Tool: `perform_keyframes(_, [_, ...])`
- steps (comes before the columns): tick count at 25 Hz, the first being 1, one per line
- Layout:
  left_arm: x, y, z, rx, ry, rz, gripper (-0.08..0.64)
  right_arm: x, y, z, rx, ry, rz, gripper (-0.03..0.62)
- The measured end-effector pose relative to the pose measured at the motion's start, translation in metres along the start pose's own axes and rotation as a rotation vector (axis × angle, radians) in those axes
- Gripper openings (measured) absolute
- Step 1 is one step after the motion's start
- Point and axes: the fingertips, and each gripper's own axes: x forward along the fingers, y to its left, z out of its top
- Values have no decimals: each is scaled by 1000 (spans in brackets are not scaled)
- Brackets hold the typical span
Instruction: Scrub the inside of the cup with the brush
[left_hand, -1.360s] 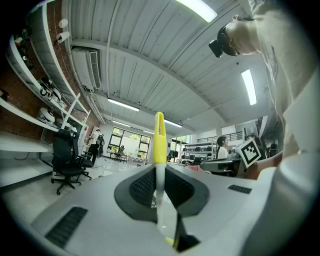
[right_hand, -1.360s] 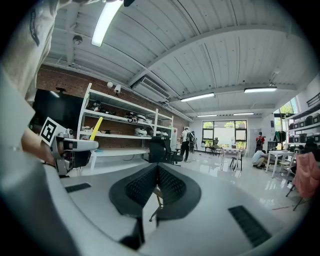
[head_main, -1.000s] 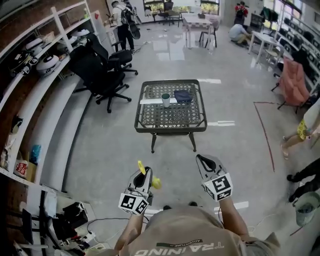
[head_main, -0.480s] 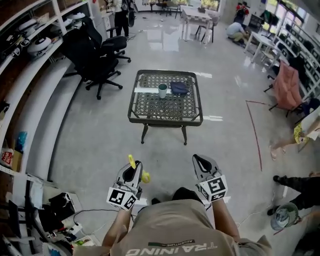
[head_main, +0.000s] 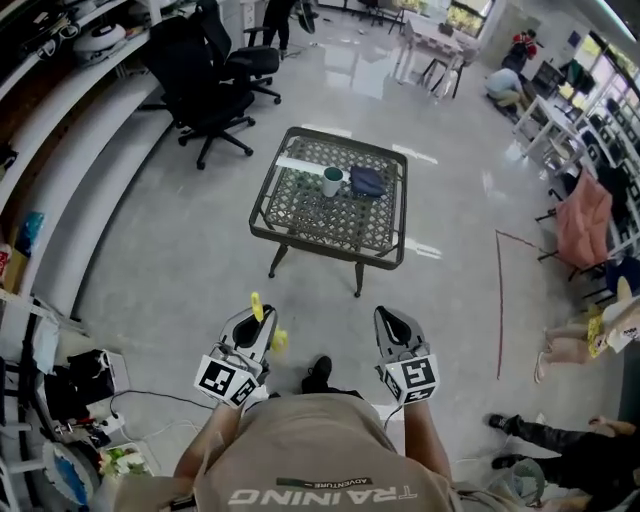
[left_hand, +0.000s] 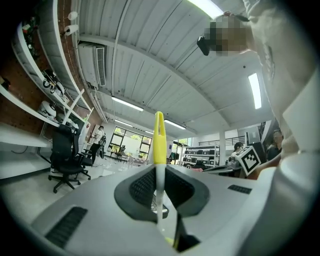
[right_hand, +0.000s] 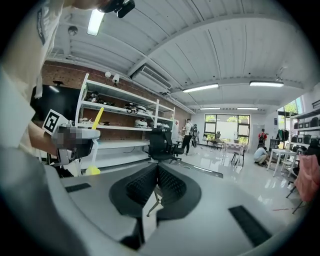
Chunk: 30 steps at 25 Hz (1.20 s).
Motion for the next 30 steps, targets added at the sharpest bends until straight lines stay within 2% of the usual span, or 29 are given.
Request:
perform_keyframes(3, [28,2,-2,15,0,-1,41,23,-21,2,-9,-24,28,17])
perform_keyframes(9, [87,5,5,72,-35,13,41,54,-62,6,-86,-51,72,17])
perform_keyframes(14, [114,14,5,72,-19,33,41,72,-79,2,-79,-46,98,17])
perform_keyframes(18, [133,16,-3,62,22,19,41,79,-90,-6,-44,-35,102,17])
perform_keyframes(24, [158,31,-11,73,36,-13,41,102,-92,-22,-11,-1,103,17])
perform_keyframes(30, [194,69,-5,49,4,-42,41,142,-111,4,-60,6,47,17])
